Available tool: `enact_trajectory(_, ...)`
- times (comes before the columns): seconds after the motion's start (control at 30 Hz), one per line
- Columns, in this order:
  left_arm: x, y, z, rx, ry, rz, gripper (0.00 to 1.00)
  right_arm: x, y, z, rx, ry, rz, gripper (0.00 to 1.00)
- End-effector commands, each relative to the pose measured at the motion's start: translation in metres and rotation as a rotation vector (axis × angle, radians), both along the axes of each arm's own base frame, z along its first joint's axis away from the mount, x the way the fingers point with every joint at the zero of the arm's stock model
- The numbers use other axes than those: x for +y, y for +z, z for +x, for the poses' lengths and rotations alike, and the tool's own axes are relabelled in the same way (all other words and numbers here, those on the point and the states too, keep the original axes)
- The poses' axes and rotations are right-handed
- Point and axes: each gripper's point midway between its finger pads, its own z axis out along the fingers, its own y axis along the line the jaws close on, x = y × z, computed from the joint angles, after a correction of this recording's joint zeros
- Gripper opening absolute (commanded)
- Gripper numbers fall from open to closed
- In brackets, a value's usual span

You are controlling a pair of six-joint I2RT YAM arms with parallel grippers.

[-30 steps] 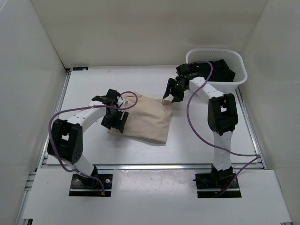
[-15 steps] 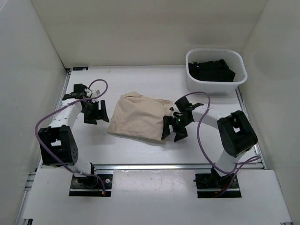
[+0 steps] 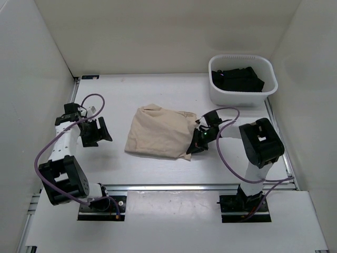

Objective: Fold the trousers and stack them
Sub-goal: Fold the trousers

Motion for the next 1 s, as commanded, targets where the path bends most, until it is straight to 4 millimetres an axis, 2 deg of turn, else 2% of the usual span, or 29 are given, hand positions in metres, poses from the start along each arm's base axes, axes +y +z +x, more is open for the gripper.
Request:
enact_trajectory(0.0, -0.003, 0.007, -0.006, -0.021, -0.002, -0.006, 0.87, -0.030, 0.008, 0.012, -0.035, -0.042, -0.011, 0.00)
enact_trajectory(0.13, -0.004, 0.009, -0.008, -0.022, -0.002, -0.005, 0.87, -0.058, 0.024, 0.014, -0.029, -0.002, -0.057, 0.00)
enact_trajectory(0.17, -0.004, 0.009, -0.008, -0.022, -0.002, -0.005, 0.87, -0.060, 0.024, 0.012, -0.016, 0.020, -0.064, 0.09)
enact_trajectory(0.23, -0.004, 0.005, -0.008, -0.005, -0.002, -0.011, 0.87, -0.060, 0.029, 0.008, -0.002, 0.067, -0.029, 0.36)
enact_trajectory(0.27, -0.004, 0.008, -0.008, -0.006, -0.002, -0.010, 0.87, -0.058, 0.034, 0.004, 0.013, 0.078, -0.008, 0.53)
enact_trajectory(0.33, -0.001, 0.011, -0.003, -0.015, 0.001, 0.001, 0.87, -0.056, 0.046, 0.003, -0.007, 0.080, 0.016, 0.66)
enact_trajectory(0.4, 0.002, 0.014, -0.002, -0.014, 0.006, 0.016, 0.88, -0.063, 0.054, -0.002, -0.005, 0.053, -0.030, 0.85)
enact_trajectory(0.43, 0.006, 0.018, -0.004, -0.015, 0.014, 0.042, 0.89, -0.070, 0.067, 0.000, -0.049, 0.020, -0.060, 0.94)
enact_trajectory(0.53, 0.020, 0.036, 0.002, -0.048, 0.039, 0.117, 0.93, -0.107, 0.088, -0.005, -0.035, -0.115, -0.267, 0.99)
enact_trajectory(0.57, 0.034, 0.045, 0.007, -0.067, 0.067, 0.190, 1.00, -0.137, 0.097, 0.009, -0.099, -0.172, -0.453, 0.99)
enact_trajectory(0.6, 0.040, 0.051, 0.006, -0.067, 0.081, 0.226, 1.00, -0.158, 0.107, -0.005, -0.051, -0.198, -0.561, 0.99)
enact_trajectory(0.67, 0.052, 0.057, 0.006, -0.064, 0.107, 0.286, 1.00, -0.184, 0.133, -0.003, -0.099, -0.276, -0.699, 0.99)
enact_trajectory(0.7, 0.062, 0.059, 0.005, -0.058, 0.130, 0.337, 1.00, -0.205, 0.158, 0.003, -0.161, -0.313, -0.806, 0.99)
enact_trajectory(0.8, 0.074, 0.064, 0.004, -0.051, 0.159, 0.401, 1.00, -0.234, 0.197, 0.016, -0.268, -0.419, -0.948, 0.99)
enact_trajectory(0.87, 0.074, 0.066, 0.003, -0.062, 0.161, 0.403, 1.00, -0.244, 0.201, 0.017, -0.283, -0.433, -1.001, 0.99)
enact_trajectory(0.97, 0.071, 0.067, -0.005, -0.082, 0.165, 0.408, 1.00, -0.240, 0.200, 0.013, -0.264, -0.419, -0.976, 0.99)
